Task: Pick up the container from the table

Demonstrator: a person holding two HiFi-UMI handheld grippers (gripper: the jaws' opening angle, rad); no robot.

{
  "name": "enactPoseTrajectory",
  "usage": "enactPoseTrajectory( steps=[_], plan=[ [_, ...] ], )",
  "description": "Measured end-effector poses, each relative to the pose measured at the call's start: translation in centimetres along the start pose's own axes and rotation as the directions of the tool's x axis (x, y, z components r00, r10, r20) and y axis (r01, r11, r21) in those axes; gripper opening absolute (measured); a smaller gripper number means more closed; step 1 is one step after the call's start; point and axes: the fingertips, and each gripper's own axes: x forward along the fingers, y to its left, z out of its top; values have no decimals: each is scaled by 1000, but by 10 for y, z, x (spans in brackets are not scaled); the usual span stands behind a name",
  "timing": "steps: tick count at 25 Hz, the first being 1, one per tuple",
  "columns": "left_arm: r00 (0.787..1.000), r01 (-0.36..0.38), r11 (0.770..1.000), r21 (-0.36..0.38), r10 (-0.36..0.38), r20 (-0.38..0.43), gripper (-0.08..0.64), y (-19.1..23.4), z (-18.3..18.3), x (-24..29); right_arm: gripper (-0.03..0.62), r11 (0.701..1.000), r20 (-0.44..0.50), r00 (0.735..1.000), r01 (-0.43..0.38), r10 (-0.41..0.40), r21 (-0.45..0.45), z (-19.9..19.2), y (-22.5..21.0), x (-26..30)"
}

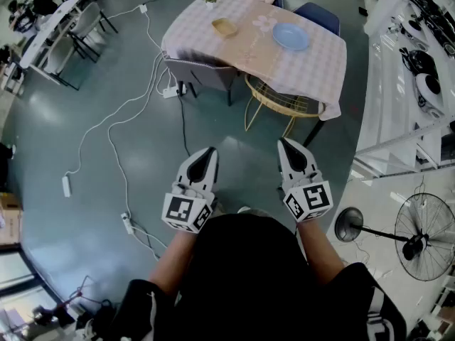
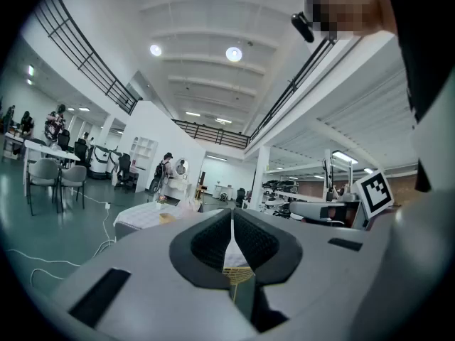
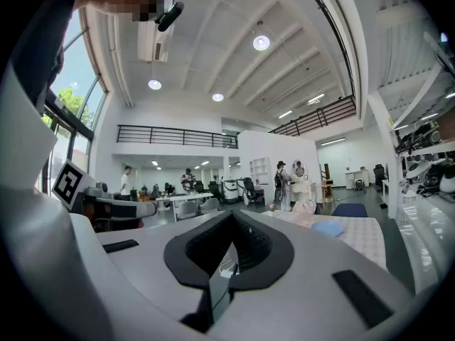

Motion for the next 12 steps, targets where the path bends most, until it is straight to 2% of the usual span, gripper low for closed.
enactPoseTrajectory(
  steps=[6, 9, 12],
  plan=[
    [1000, -11, 1000, 12, 11, -9, 14, -11, -2, -8, -2, 999, 17, 999, -34, 33, 12, 5, 6, -13],
    [999, -4, 1000, 6, 4, -36, 15, -14, -10, -7, -2, 997, 25, 997, -71, 70, 10, 6, 10, -16],
    [998, -13, 1000, -10, 12, -61, 23, -17, -21, -4, 0, 997, 11, 998, -70, 69, 25, -2, 2, -20]
  ],
)
